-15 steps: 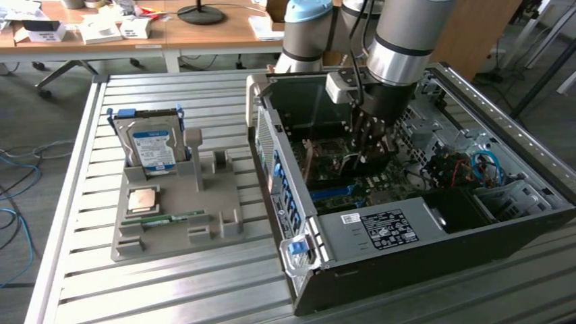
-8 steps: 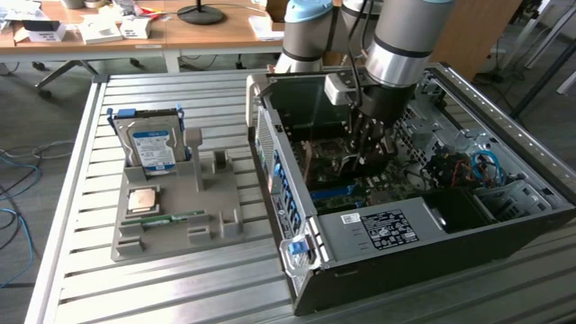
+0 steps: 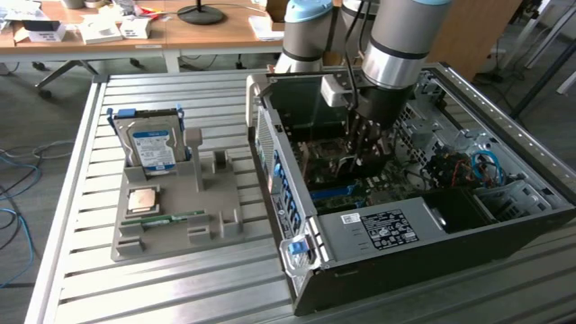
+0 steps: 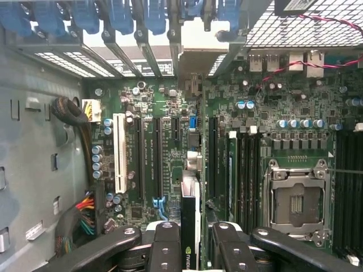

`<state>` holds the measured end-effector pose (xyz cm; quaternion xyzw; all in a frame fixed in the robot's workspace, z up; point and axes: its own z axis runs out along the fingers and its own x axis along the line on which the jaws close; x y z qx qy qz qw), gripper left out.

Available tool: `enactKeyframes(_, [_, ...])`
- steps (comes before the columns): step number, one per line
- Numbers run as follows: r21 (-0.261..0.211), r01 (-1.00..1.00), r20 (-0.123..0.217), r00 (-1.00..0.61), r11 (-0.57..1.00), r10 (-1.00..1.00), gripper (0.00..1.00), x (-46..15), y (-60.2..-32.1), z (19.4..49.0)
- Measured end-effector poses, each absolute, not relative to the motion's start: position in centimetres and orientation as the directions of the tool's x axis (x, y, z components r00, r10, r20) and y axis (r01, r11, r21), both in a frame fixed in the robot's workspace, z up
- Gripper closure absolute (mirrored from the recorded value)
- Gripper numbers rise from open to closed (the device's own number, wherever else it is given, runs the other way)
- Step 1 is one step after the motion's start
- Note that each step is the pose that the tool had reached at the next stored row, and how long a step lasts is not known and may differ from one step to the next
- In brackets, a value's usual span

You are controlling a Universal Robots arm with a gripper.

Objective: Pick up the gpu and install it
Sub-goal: 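Insert the gpu into the slot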

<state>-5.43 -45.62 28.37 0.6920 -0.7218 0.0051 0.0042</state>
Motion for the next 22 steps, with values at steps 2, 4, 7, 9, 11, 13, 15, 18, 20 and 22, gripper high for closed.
enactKeyframes(2, [-0.002, -0.999, 0.013, -0.042, 0.042, -0.999, 0.74, -5.51, -45.62, 28.25])
enactKeyframes(4, [-0.002, -0.999, 0.013, -0.042, 0.042, -0.999, 0.74, -5.58, -45.63, 28.12])
enactKeyframes(7, [-0.002, -0.999, 0.013, -0.042, 0.042, -0.999, 0.74, -5.65, -45.63, 27.93])
enactKeyframes(9, [-0.002, -0.999, 0.013, -0.042, 0.042, -0.999, 0.74, -5.66, -45.63, 27.76])
enactKeyframes(11, [-0.001, -0.999, 0.013, -0.042, 0.042, -0.999, 0.74, -5.67, -45.63, 27.69])
enactKeyframes(13, [-0.002, -0.999, 0.013, -0.042, 0.042, -0.999, 0.74, -5.7, -45.63, 27.64])
enactKeyframes(15, [-0.002, -0.999, 0.013, -0.042, 0.042, -0.999, 0.74, -5.77, -45.63, 27.6])
enactKeyframes(18, [-0.002, -0.999, 0.013, -0.042, 0.042, -0.999, 0.74, -5.83, -45.63, 27.51])
enactKeyframes(20, [-0.002, -0.999, 0.013, -0.042, 0.042, -0.999, 0.74, -5.83, -45.63, 27.52])
enactKeyframes(22, [-0.002, -0.999, 0.013, -0.042, 0.042, -0.999, 0.74, -5.83, -45.63, 27.51])
